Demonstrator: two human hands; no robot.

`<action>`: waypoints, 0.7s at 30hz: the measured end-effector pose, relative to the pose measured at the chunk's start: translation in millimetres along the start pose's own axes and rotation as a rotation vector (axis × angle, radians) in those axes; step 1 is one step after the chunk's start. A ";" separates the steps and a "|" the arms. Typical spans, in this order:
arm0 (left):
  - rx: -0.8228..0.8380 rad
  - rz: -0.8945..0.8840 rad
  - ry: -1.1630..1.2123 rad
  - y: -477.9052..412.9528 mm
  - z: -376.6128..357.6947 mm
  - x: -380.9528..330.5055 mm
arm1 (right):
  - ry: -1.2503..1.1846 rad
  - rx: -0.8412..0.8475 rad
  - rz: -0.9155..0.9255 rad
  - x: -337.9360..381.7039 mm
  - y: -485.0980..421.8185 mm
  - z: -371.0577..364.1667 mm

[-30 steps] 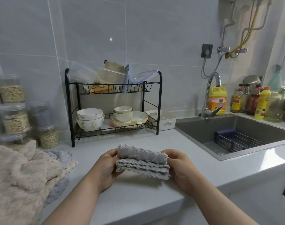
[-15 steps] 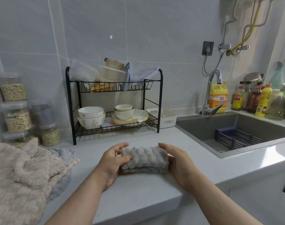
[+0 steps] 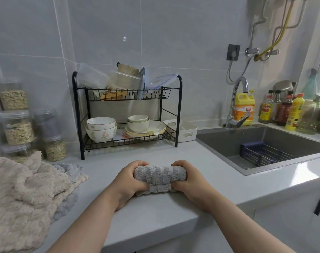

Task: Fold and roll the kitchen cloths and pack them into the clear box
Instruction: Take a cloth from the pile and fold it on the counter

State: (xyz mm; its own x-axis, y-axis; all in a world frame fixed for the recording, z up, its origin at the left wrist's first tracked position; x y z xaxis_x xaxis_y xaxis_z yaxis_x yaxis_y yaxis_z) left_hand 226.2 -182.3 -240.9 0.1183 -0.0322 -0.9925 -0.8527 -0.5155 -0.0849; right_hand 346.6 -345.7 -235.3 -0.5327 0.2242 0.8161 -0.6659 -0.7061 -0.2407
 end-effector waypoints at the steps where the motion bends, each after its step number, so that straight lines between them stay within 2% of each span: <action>1: -0.044 -0.016 -0.003 -0.9 0.2 -0.3 | -0.013 -0.013 0.000 -2.1 -1.3 0.1; 7: -0.225 -0.054 0.091 -5.6 7.0 0.6 | -0.213 -0.107 -0.075 -11.6 -8.0 -2.1; 11: -0.290 -0.094 0.011 -4.1 5.6 -2.1 | -0.145 -0.159 -0.094 -13.6 -10.0 -1.6; 17: -0.135 -0.026 0.021 -2.7 1.8 0.1 | -0.086 -0.184 -0.098 -7.4 -10.0 -0.3; 21: -0.169 -0.060 -0.013 -3.2 3.2 2.2 | -0.126 -0.116 -0.117 -8.1 -7.0 -2.2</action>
State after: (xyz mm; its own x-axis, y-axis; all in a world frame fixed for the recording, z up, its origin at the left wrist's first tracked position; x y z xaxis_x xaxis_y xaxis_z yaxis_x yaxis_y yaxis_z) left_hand 227.6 -178.0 -243.1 0.1589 0.0139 -0.9872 -0.7466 -0.6525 -0.1294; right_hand 354.4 -341.1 -241.3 -0.3831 0.2094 0.8997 -0.7792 -0.5963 -0.1930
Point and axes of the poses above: each hand's wrist, its own y-axis away from the middle knuckle, its own z-axis out of the back of the hand, x = y × z, the point moved 3 cm from there along -y, towards the middle knuckle, and after that the axes turned 9 degrees about y, right-handed, at the moved point
